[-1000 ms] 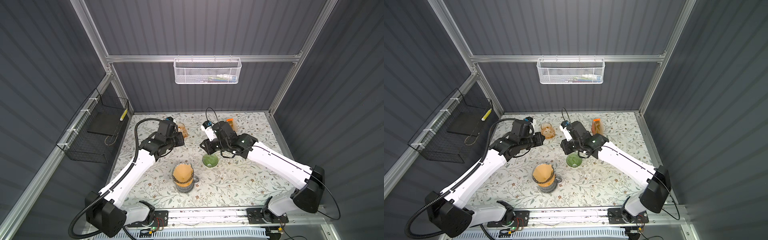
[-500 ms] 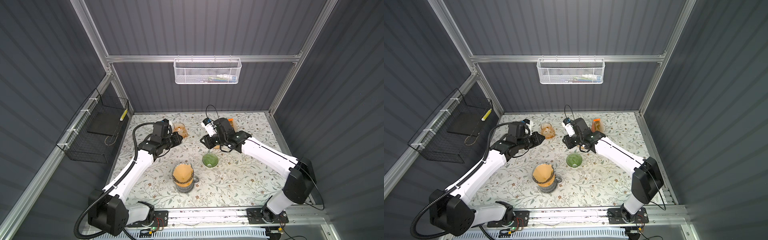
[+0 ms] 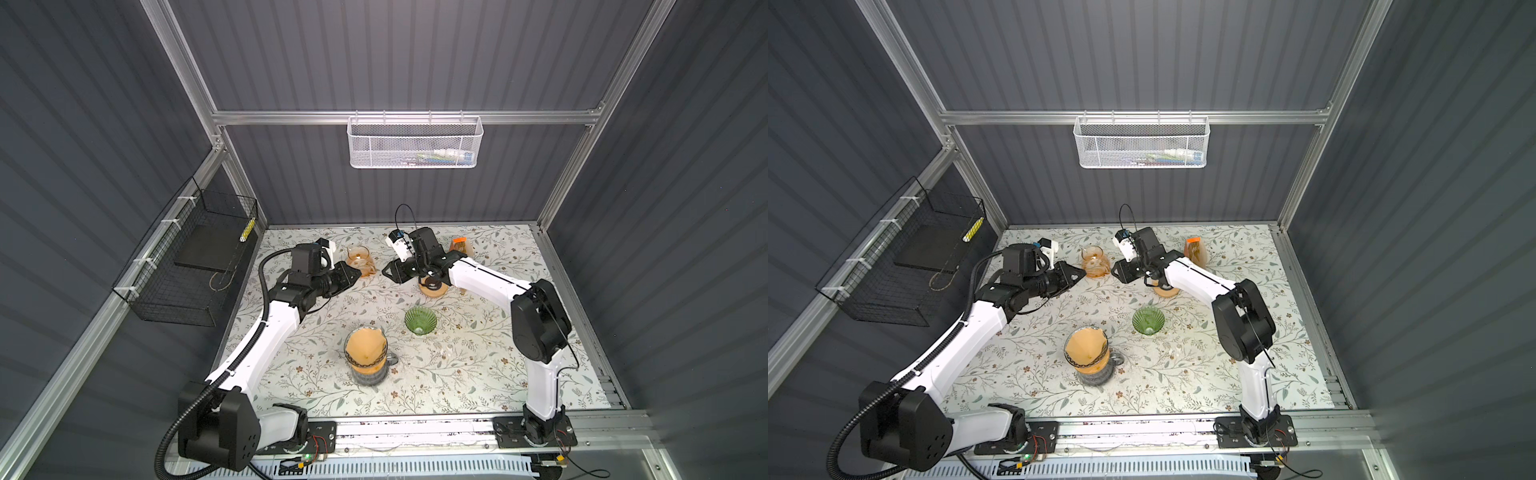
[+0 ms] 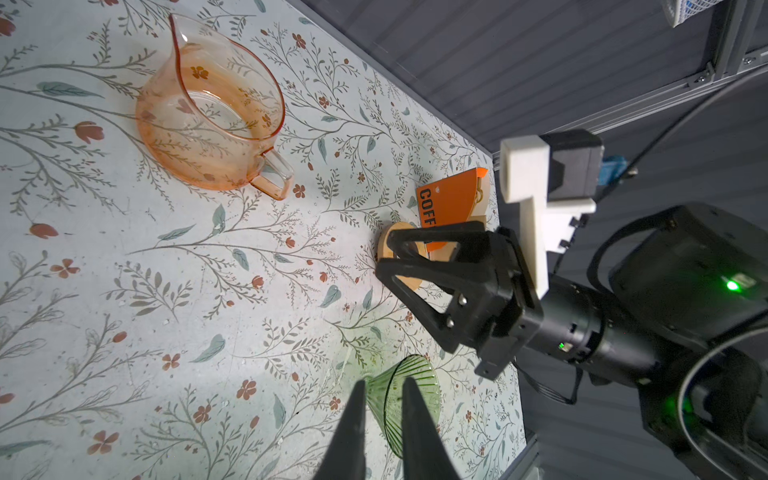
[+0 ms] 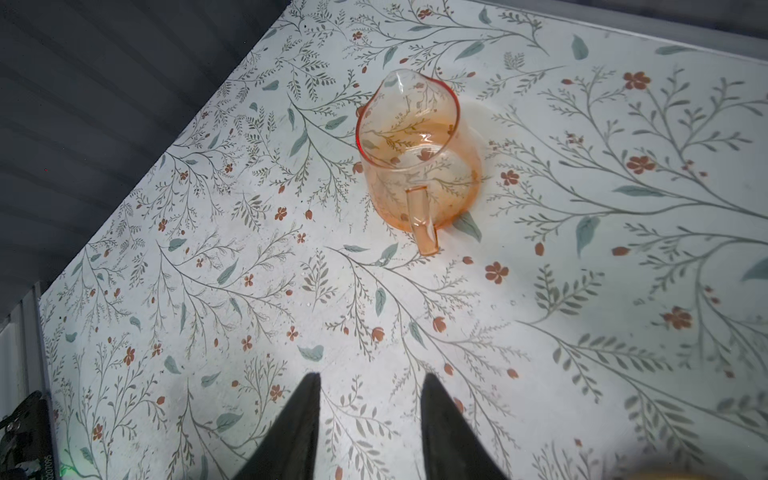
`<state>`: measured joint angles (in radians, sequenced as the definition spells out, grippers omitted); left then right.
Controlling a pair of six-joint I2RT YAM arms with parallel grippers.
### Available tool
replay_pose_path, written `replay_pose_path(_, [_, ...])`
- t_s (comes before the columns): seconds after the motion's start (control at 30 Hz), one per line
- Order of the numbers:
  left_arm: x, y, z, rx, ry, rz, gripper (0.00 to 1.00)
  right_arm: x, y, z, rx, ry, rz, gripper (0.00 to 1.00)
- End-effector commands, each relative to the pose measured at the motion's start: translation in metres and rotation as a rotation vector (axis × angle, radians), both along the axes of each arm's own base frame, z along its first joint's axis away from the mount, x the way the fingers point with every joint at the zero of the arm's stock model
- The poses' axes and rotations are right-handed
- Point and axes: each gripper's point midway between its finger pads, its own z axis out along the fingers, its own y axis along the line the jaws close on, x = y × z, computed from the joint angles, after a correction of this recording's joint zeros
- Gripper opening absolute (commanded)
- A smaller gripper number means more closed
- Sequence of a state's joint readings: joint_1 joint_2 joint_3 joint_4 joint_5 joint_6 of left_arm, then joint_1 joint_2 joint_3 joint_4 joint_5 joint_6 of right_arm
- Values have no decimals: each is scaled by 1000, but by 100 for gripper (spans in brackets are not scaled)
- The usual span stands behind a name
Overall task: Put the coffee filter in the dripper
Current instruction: 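Move the right gripper above the orange pitcher handle while left gripper hovers nearby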
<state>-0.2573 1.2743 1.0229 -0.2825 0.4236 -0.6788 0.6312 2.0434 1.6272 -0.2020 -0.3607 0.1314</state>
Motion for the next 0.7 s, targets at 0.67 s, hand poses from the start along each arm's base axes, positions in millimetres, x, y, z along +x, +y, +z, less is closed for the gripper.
replay_pose_path(0.67, [-6,17,16,-90,-18,22,18,65,47,-48,11,11,-15,45])
